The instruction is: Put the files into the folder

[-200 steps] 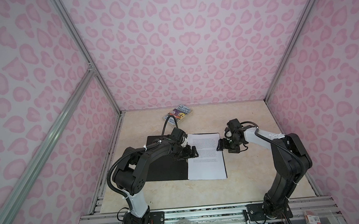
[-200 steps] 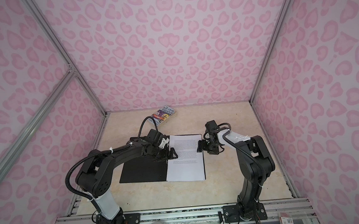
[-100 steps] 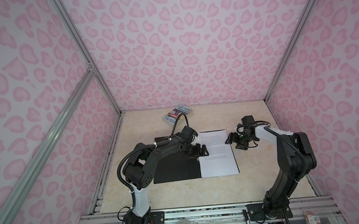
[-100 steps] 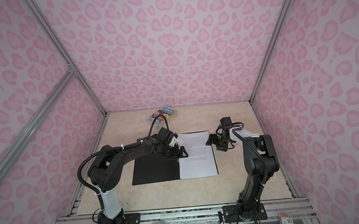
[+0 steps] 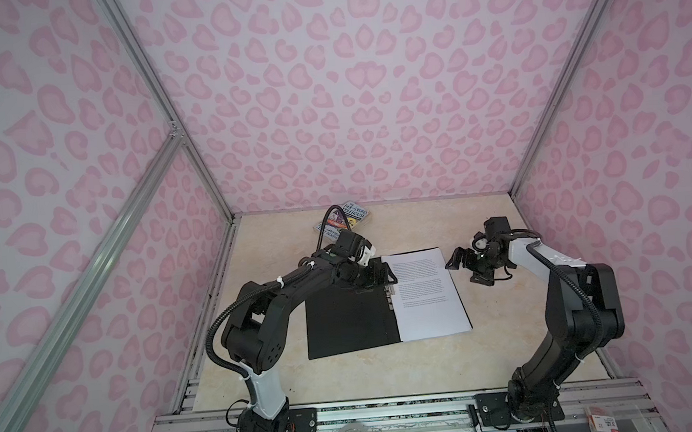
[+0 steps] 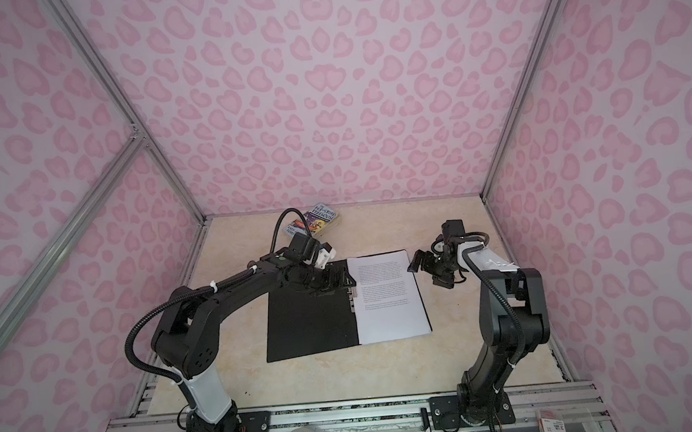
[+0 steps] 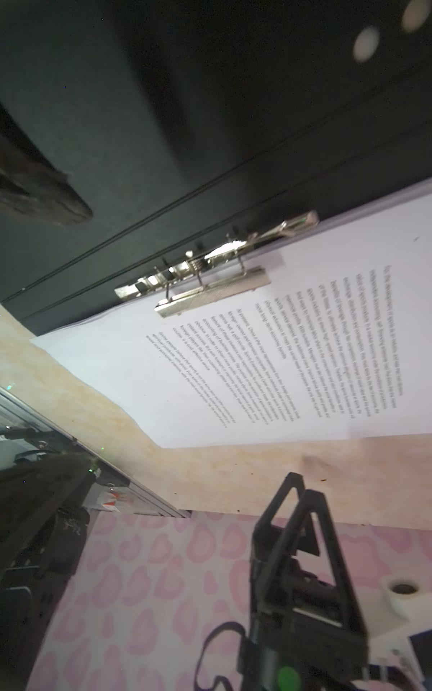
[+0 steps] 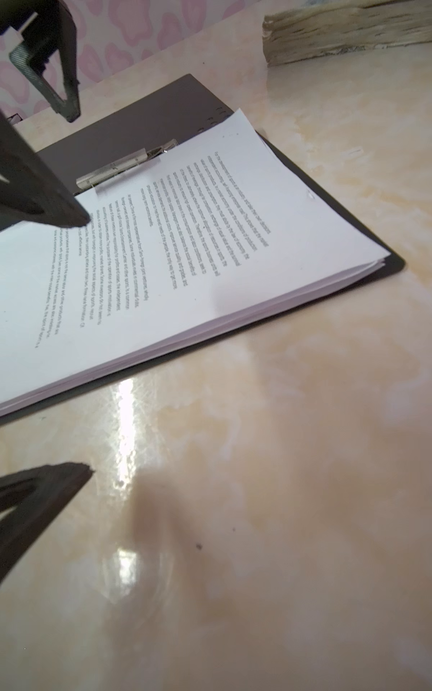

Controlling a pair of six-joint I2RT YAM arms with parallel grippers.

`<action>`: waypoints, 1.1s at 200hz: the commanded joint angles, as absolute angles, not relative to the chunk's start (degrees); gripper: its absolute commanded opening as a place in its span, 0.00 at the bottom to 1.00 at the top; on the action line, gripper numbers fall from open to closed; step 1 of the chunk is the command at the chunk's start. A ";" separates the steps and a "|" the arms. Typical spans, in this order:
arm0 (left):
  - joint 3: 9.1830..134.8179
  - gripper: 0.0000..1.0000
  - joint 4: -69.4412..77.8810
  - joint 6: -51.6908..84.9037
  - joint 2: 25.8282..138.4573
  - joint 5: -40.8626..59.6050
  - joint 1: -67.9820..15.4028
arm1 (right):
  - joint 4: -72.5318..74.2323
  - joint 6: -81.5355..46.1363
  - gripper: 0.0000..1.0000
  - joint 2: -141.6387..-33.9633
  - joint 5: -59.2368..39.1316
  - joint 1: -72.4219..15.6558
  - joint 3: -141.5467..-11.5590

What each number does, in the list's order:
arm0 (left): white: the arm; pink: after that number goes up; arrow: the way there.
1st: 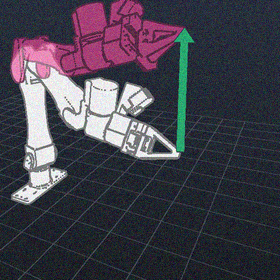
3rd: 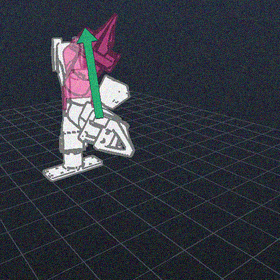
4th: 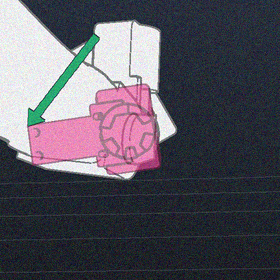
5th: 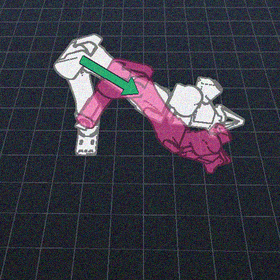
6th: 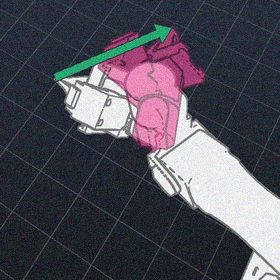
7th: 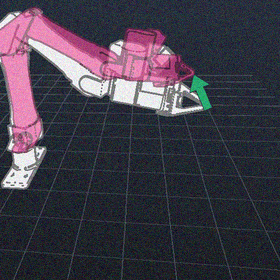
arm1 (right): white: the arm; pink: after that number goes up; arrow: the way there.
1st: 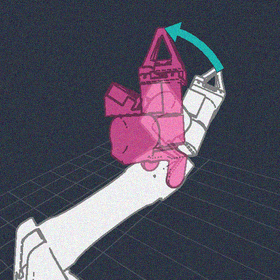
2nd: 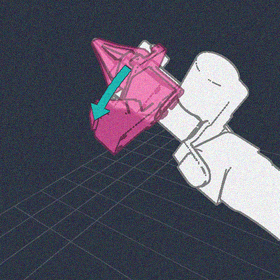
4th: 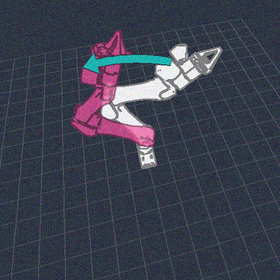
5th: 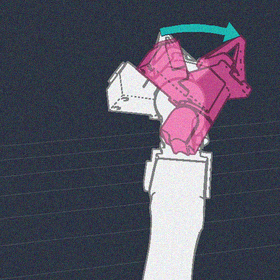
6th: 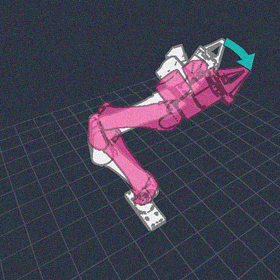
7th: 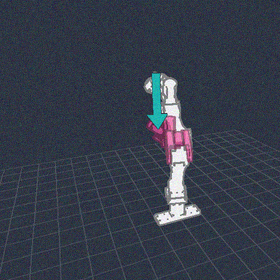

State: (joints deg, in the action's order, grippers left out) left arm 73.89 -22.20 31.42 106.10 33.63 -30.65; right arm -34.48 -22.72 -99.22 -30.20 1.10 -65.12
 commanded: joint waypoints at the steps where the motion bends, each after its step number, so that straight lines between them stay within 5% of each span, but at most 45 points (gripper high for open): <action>1: 76.71 0.97 -18.94 31.29 110.42 39.35 -28.92 | -35.35 -21.47 0.98 -98.83 -32.96 -0.40 -65.89; 90: 91.68 0.97 -19.43 31.81 126.13 43.97 -26.98 | -37.41 -19.65 0.98 -98.88 -34.37 -3.10 -65.68; 220: 89.18 0.97 -10.01 38.36 127.87 48.72 -26.98 | -37.87 -18.77 0.98 -100.27 -35.52 -2.24 -65.30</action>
State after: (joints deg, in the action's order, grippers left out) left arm 90.04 -13.50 36.36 128.07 47.18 -27.00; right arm -37.15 -19.70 -99.59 -34.79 -2.24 -65.14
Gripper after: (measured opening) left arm 0.972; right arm 0.979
